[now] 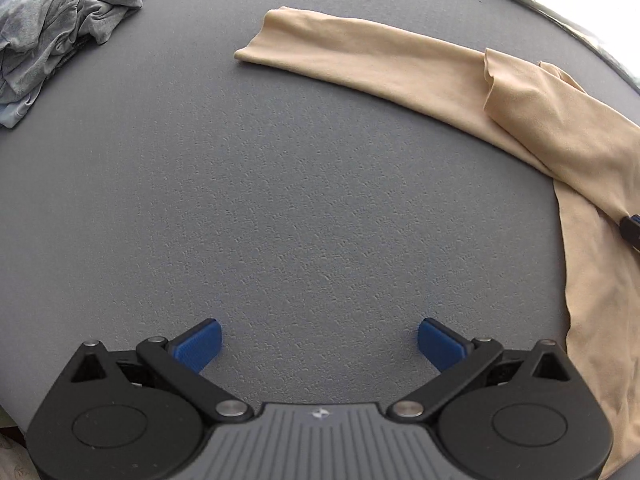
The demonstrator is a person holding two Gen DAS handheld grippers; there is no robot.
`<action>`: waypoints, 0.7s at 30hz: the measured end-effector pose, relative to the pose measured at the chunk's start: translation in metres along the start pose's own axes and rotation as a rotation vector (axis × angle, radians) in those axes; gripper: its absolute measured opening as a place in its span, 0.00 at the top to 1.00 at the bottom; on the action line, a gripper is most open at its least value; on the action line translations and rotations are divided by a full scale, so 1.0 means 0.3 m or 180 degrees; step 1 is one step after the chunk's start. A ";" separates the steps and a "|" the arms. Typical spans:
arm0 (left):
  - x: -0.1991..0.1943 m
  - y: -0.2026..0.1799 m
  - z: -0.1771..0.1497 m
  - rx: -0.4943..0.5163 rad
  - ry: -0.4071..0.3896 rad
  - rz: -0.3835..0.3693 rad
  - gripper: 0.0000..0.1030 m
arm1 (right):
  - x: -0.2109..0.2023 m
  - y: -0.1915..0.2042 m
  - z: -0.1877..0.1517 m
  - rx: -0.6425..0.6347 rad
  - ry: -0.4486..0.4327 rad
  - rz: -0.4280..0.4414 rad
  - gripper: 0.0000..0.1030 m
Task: Fold clothes
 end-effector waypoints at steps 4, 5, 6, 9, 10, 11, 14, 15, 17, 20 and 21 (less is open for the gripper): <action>0.001 0.000 -0.008 -0.0008 0.0007 -0.0034 0.00 | -0.055 -0.047 0.002 0.0353 -0.0147 0.0027 1.00; 0.001 0.000 -0.008 -0.0007 0.0016 -0.0040 0.00 | -0.073 -0.059 0.003 0.0413 -0.0192 -0.0010 1.00; 0.001 -0.002 -0.008 -0.0004 0.0024 -0.0042 0.00 | -0.088 -0.072 0.002 0.0439 -0.0221 -0.0044 1.00; -0.004 -0.007 -0.018 -0.0002 -0.0006 -0.0039 0.00 | -0.091 -0.092 -0.008 0.0331 -0.0126 -0.0097 0.99; -0.006 -0.009 -0.023 -0.0003 -0.0030 -0.0039 0.00 | -0.091 -0.092 -0.013 0.0294 -0.0097 -0.0104 0.97; -0.009 -0.011 -0.029 -0.0005 -0.0055 -0.0038 0.00 | -0.085 -0.089 -0.019 0.0254 -0.0067 -0.0089 0.96; -0.015 -0.017 -0.043 -0.0008 -0.0106 -0.0035 0.00 | -0.063 -0.071 -0.041 0.0124 0.0005 -0.0031 0.83; -0.017 -0.019 -0.046 -0.0009 -0.0117 -0.0035 0.00 | -0.058 -0.062 -0.049 0.0080 0.0022 -0.0015 0.80; -0.019 -0.020 -0.052 -0.0010 -0.0135 -0.0035 0.00 | -0.046 -0.047 -0.056 0.0010 0.0036 -0.0031 0.80; -0.024 -0.026 -0.062 -0.0009 -0.0153 -0.0035 0.00 | -0.021 -0.033 -0.058 -0.0086 0.0064 -0.0063 0.75; -0.026 -0.029 -0.065 -0.0009 -0.0159 -0.0035 0.00 | -0.014 -0.030 -0.057 -0.0119 0.0068 -0.0064 0.72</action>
Point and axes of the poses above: each gripper's, at about its wrist camera, not at the fingertips, and x roughly the way its jaws point, y to its left, z to its top, the point moved 3 cm from there along x, roughly the way its jaws point, and after that the axes turned 5 degrees about z, right-handed, at the moved point
